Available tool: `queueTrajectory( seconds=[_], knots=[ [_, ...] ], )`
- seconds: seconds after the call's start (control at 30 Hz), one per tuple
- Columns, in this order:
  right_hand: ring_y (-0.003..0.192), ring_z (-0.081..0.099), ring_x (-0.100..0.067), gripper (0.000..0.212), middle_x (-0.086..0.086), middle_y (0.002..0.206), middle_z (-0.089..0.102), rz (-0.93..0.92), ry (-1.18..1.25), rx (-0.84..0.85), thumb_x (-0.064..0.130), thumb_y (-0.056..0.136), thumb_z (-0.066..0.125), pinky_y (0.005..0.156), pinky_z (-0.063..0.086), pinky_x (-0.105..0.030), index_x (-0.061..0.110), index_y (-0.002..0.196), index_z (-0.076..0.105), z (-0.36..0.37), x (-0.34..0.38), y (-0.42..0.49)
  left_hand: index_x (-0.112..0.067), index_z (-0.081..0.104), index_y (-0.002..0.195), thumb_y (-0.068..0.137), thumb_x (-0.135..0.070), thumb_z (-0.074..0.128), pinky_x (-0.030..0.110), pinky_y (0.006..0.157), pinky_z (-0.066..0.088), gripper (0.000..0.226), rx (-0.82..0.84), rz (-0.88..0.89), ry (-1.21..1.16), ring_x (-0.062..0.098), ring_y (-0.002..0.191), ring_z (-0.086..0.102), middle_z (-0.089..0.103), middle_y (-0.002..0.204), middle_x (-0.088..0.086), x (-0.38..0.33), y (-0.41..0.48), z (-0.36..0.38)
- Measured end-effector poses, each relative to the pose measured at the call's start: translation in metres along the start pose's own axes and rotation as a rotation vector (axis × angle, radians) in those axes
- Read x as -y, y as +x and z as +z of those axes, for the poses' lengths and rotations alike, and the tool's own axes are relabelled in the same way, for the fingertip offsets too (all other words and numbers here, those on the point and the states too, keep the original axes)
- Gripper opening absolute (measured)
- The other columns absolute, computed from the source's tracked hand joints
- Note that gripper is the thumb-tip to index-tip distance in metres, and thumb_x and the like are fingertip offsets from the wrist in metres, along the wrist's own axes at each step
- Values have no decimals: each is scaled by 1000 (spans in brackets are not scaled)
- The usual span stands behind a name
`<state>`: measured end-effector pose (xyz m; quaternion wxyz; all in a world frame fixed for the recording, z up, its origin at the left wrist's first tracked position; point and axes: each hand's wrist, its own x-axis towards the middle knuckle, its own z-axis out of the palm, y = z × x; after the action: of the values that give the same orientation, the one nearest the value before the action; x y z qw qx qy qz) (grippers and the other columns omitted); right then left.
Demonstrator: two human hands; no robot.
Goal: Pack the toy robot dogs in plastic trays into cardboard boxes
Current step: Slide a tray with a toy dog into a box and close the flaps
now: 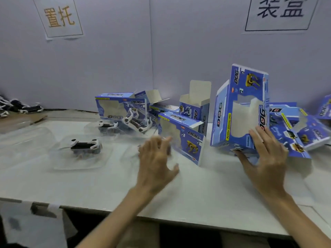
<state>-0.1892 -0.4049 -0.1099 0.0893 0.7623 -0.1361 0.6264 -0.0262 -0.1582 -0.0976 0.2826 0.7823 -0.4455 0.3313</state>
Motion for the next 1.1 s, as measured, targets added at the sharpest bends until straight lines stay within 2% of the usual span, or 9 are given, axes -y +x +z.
queueTrajectory(
  seconds=[0.1, 0.2, 0.4, 0.5, 0.63, 0.73, 0.83, 0.97, 1.1],
  knots=[
    [132, 50, -35, 60, -20, 139, 56, 239, 254, -81, 33, 87, 72, 110, 39, -34, -1, 135, 56, -11, 9, 16, -21, 58, 129, 51, -53, 80, 37, 92, 33, 87, 79, 150, -65, 24, 101, 44, 48, 108, 2, -56, -33, 22],
    [123, 59, -24, 64, -11, 135, 59, 547, 557, -156, 29, 84, 78, 94, 47, -13, 6, 139, 55, -28, 30, 42, -29, 57, 130, 58, -64, 77, 29, 101, 31, 82, 189, 181, -269, 14, 111, 40, 45, 113, -3, -88, -38, 28],
    [101, 66, -7, 27, 11, 108, 72, 920, 1249, -270, 22, 91, 67, 85, 54, -25, 22, 117, 65, -61, 77, 62, -24, 70, 106, 87, -30, 70, 29, 93, 49, 20, 254, -132, -1042, 10, 104, 61, 60, 107, -3, -121, -20, 5],
    [99, 67, -9, 20, 11, 104, 72, 1112, 1581, -176, 38, 90, 62, 87, 52, -30, 31, 108, 68, -74, 88, 47, -19, 65, 117, 75, -41, 73, 31, 90, 53, 48, 126, -527, -1471, 17, 105, 69, 70, 112, 4, -111, -14, -8],
    [113, 68, -25, 55, 0, 124, 70, 1281, 1753, 40, 55, 61, 84, 90, 56, -41, 33, 110, 76, -84, 99, 14, -26, 50, 137, 49, -70, 85, 42, 103, 45, 104, 239, -732, -1883, 20, 123, 60, 64, 132, 2, -112, -13, -20],
    [116, 66, -33, 91, -9, 134, 64, 1357, 1763, 235, 57, 50, 92, 86, 59, -44, 24, 130, 67, -84, 101, -4, -18, 56, 133, 60, -65, 82, 47, 101, 49, 91, 201, -905, -1857, 26, 116, 64, 69, 123, 7, -123, -10, -30],
    [114, 66, -29, 75, -7, 132, 66, 1294, 1681, 285, 43, 68, 86, 87, 59, -40, 20, 135, 62, -82, 91, -7, -14, 62, 125, 59, -46, 78, 42, 92, 56, 75, -13, -1035, -1770, 22, 104, 70, 73, 112, 5, -123, -10, -32],
    [123, 56, -2, 52, 12, 134, 60, 997, 907, 282, 13, 85, 73, 90, 50, -20, 35, 128, 57, -71, 80, -17, -16, 57, 122, 47, -26, 92, 27, 74, 57, 83, -452, -940, -1575, 20, 102, 70, 71, 111, 0, -108, -21, -38],
    [143, 27, -2, 56, 22, 150, 33, 660, 465, 664, 28, 80, 81, 113, 26, -29, 51, 122, 51, -65, 73, -33, -33, 51, 114, 51, -29, 92, 21, 78, 53, 75, -613, -707, -1209, 11, 94, 64, 63, 101, -17, -83, -32, -50]
  ],
)
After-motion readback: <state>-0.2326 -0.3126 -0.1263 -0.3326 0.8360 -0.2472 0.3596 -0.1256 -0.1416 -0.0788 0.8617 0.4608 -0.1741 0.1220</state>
